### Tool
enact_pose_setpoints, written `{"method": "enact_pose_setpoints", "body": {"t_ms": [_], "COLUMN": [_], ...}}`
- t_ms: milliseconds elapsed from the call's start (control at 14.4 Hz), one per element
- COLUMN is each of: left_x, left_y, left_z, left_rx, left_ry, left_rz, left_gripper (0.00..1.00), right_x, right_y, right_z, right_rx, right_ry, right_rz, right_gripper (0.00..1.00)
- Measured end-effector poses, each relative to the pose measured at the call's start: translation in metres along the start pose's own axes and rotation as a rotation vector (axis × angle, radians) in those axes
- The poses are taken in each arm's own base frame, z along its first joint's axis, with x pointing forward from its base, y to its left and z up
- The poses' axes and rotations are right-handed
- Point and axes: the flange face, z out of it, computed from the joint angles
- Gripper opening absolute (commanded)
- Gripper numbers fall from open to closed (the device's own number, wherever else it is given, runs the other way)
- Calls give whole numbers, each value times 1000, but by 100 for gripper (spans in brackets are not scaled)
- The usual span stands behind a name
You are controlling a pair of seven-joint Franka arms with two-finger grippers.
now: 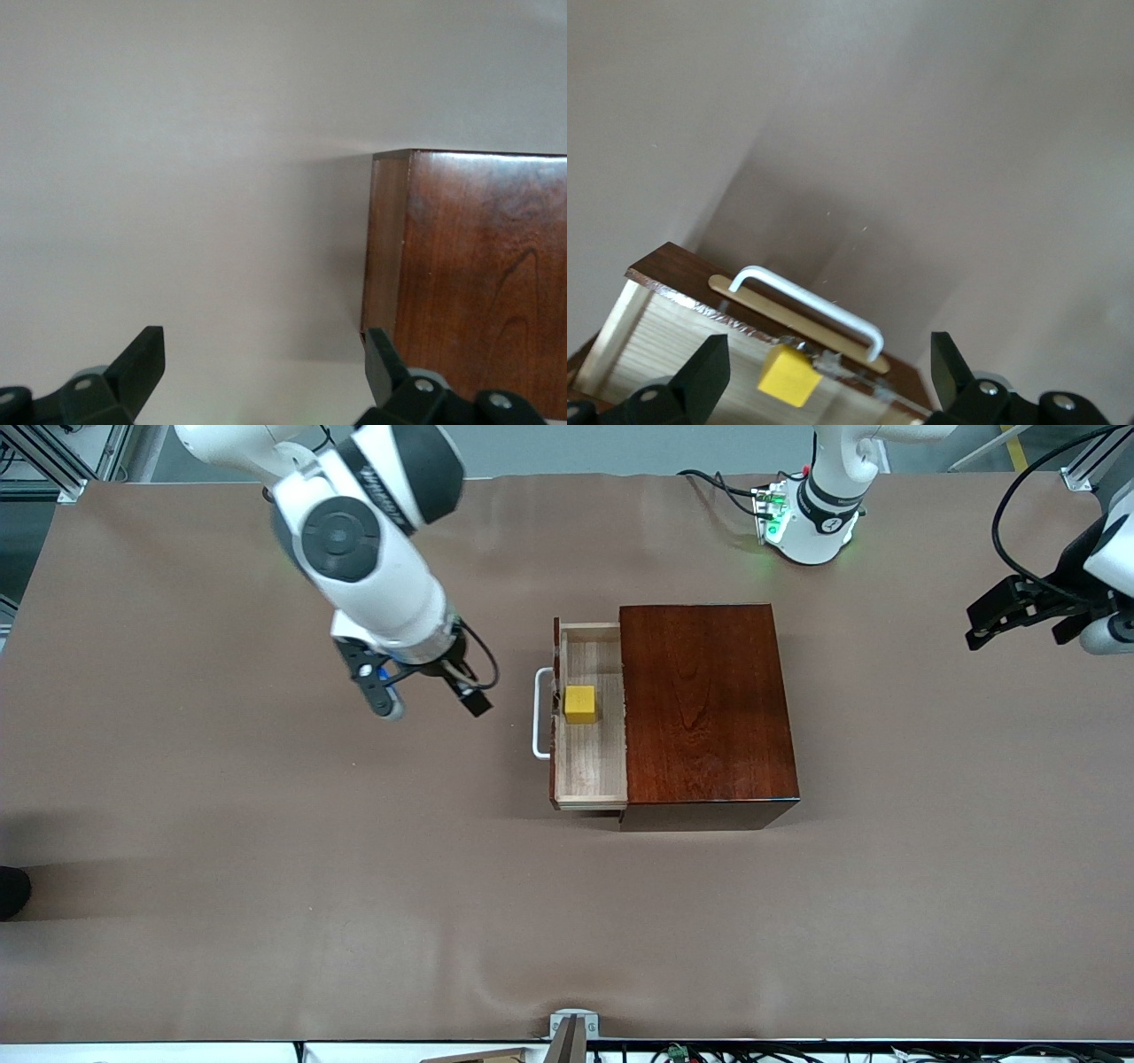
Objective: Open drawer, take yellow block, close drawer
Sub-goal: 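Reach the right gripper over the open drawer toward the yellow cube, then lower the right gripper and close it on the yellow cube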
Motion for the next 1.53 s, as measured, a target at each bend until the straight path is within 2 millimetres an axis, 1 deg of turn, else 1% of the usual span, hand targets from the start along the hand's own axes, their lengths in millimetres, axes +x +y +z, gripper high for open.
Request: {"method": "enact_pose_setpoints", "body": {"t_ms": [139, 277, 416, 624, 832, 1179, 1249, 1526], "left_x": [0, -3, -5, -5, -5, -8, -9, -12], "left_y": [8, 22, 34, 34, 31, 28, 28, 28], "left_z": [6, 8, 10, 11, 10, 4, 3, -2], "left_rx": [-4, -3, -2, -1, -2, -3, -3, -4], "left_ry": [-9, -13, -17, -19, -16, -7, -5, 5], "left_rz": [13, 39, 61, 61, 56, 51, 51, 52], "left_gripper": [100, 100, 100, 100, 100, 100, 100, 100], "right_x": [-10, -21, -34, -54, -69, -89, -90, -96], "right_y": [-12, -24, -36, -51, -54, -54, -54, -54], "right_z": [8, 18, 33, 59, 85, 121, 125, 129], "right_rx": [9, 11, 15, 46, 25, -18, -22, -36], "right_ry": [0, 0, 0, -7, 1, 18, 20, -6], "right_rz": [61, 119, 175, 234, 258, 271, 276, 316], "right_gripper": [100, 100, 100, 100, 100, 100, 100, 100]}}
